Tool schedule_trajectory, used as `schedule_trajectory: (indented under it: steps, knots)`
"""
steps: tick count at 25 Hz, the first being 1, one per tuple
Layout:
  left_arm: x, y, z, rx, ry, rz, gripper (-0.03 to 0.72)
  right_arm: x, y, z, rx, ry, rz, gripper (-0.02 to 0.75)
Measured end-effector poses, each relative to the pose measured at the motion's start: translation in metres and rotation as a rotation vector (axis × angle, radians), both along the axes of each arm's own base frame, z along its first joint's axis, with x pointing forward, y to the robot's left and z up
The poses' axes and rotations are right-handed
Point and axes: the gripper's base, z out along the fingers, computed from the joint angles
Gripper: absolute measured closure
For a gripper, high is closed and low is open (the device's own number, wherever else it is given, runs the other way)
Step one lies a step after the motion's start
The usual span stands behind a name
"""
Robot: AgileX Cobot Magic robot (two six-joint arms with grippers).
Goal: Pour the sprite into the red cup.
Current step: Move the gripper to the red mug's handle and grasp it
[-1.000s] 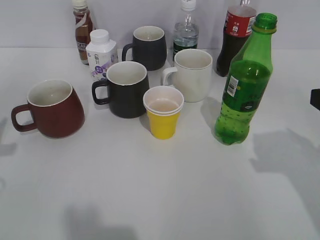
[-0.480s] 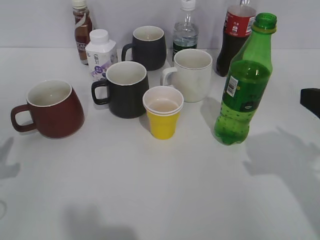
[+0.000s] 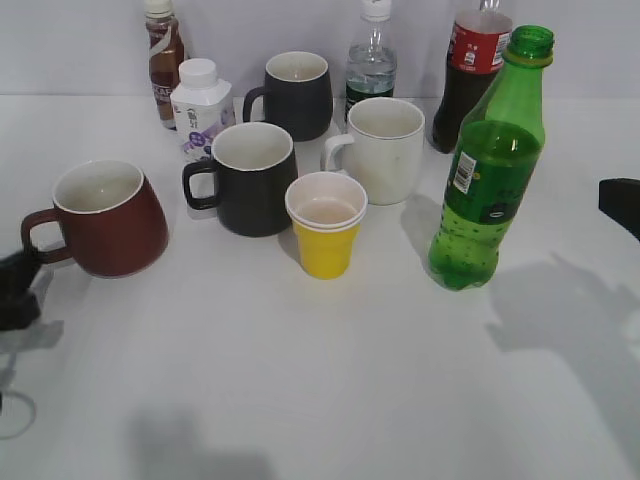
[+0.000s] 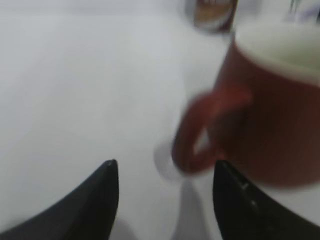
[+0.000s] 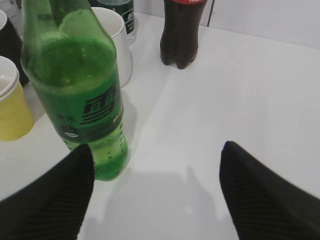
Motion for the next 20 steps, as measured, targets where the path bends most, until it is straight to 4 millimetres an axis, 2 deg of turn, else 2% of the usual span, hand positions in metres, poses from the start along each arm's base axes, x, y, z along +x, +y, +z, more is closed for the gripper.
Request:
schedule_trajectory:
  steps: [4, 10, 14, 20]
  knots:
    - [0.004, -0.005, -0.016, 0.017, 0.062, -0.051, 0.246, 0.0, 0.0, 0.0, -0.003, 0.0, 0.001, 0.152]
    - [0.006, -0.005, -0.014, 0.015, 0.043, -0.041, 0.317, 0.0, 0.0, -0.001, -0.03, -0.002, 0.01, 0.152]
    - [0.007, -0.004, -0.009, 0.01, 0.022, -0.028, 0.323, 0.0, 0.0, -0.001, -0.036, 0.004, 0.011, 0.152]
    - [0.025, -0.008, -0.001, -0.004, -0.044, -0.029, 0.324, 0.003, 0.0, -0.005, -0.044, 0.028, 0.011, 0.152]
